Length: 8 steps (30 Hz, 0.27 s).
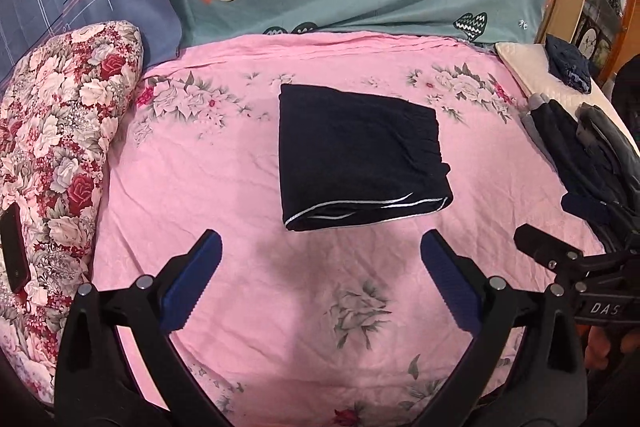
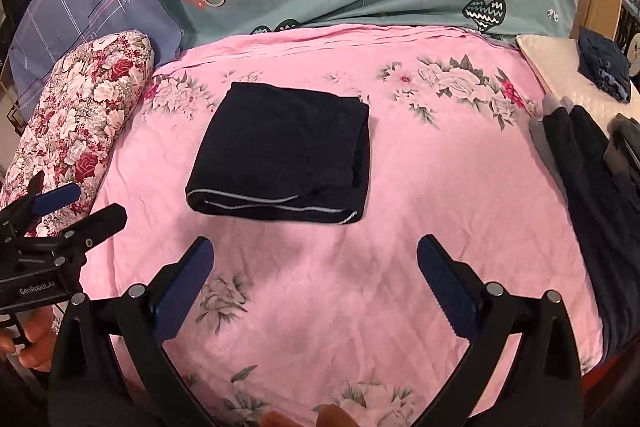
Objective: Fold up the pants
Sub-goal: 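Release the folded pants and pull both tools back from them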
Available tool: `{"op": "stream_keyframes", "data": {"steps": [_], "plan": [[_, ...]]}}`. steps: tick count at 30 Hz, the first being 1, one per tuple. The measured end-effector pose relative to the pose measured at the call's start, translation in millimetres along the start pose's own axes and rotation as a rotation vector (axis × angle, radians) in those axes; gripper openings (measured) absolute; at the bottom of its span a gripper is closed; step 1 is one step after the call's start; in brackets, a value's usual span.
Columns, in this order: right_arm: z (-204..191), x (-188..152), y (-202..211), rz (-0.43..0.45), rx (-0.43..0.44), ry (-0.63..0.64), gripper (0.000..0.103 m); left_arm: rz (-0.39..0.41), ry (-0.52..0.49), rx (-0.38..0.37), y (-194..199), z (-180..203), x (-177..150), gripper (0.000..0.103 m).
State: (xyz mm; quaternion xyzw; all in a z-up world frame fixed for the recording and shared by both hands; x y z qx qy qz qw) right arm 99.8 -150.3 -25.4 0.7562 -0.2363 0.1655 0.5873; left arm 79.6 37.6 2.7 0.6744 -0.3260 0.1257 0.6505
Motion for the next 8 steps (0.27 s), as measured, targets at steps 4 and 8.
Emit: {"op": "stream_keyframes", "data": {"steps": [4, 8], "plan": [[-1.4, -8.0, 4.7, 0.004, -0.007, -0.007, 0.102, 0.008, -0.015, 0.017, 5.8, 0.9, -0.2, 0.101], [-1.5, -11.0, 9.3, 0.009, -0.008, -0.011, 0.102, 0.013, -0.012, 0.019, 9.8, -1.0, -1.4, 0.101]]}}
Point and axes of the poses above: each gripper's, at about its wrist camera, not at the fingertips, and y roughly against the way its jaws point, z to its right, x to its top, the point moved 2 cm from there along -y, roughly the way its jaws point, and after that the axes turned 12 degrees about -y, right-handed, at the moved point
